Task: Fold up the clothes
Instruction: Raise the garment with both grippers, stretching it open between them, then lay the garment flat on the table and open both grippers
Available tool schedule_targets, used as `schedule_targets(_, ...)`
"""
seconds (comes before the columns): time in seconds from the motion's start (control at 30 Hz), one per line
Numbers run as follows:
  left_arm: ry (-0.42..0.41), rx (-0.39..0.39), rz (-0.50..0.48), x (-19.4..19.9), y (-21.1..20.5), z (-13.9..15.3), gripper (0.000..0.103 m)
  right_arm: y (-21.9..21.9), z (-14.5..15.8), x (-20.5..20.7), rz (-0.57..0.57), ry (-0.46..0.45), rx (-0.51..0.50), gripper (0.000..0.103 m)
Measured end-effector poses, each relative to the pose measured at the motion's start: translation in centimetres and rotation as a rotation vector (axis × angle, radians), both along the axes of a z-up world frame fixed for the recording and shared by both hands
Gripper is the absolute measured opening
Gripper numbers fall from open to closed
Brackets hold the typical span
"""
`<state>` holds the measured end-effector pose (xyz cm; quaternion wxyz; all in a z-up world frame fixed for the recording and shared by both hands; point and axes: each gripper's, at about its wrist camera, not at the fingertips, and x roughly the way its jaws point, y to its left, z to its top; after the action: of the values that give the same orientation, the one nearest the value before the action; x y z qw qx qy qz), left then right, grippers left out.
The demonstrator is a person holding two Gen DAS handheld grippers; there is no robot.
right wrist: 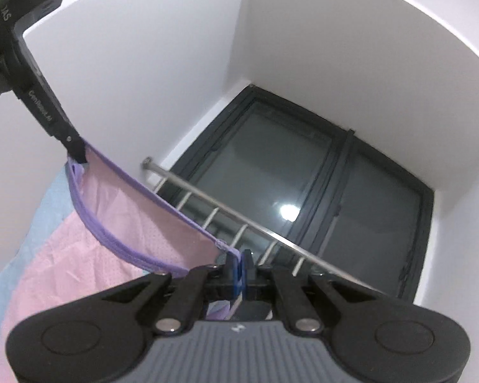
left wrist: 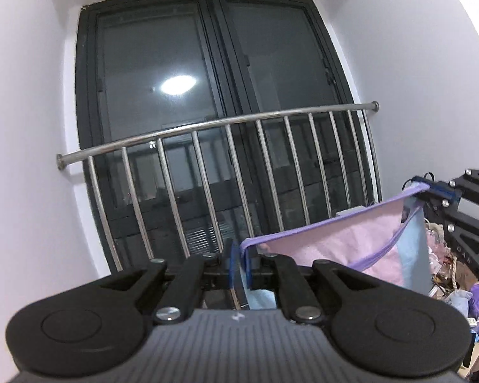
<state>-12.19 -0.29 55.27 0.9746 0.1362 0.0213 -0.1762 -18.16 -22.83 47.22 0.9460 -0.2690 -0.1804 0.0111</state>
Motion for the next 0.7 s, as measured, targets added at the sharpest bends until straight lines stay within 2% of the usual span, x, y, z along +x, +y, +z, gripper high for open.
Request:
schedule_targets(0.17,0.072,0.074,-0.032,6.4,-0.5,-1.0,0.007,-0.1,-0.4,7.0,-0.002,0.113,0.003,0.001)
schedule_targets(0.23,0.091,0.101,-0.039,9.8,-0.3,-2.7,0.008,-0.1,-1.5,10.5,-0.013,0.162,0.005,0.001)
schedule_targets(0.37,0.119,0.115,0.013,18.1,0.3,-5.8,0.008,1.2,-4.6,19.0,-0.054,0.259,-0.014,0.001)
schedule_targets(0.43,0.121,0.114,0.05,22.2,0.5,-7.1,0.006,2.9,-6.0,23.0,-0.1,0.242,-0.038,0.001)
schedule_targets(0.47,0.103,0.12,0.055,23.4,0.3,-7.1,0.005,3.5,-6.3,24.6,-0.124,0.205,-0.042,0.001)
schedule_targets(0.53,-0.001,0.115,0.041,23.8,0.4,-6.2,0.004,4.1,-5.6,25.8,-0.146,0.148,-0.033,0.001)
schedule_targets(0.63,-0.158,0.06,-0.015,22.1,1.3,-4.2,0.004,4.6,-4.5,26.8,-0.166,0.081,-0.021,0.001)
schedule_targets(0.7,-0.253,0.088,-0.046,20.0,1.1,-4.2,0.005,3.8,-4.5,26.1,-0.17,0.063,-0.022,0.001)
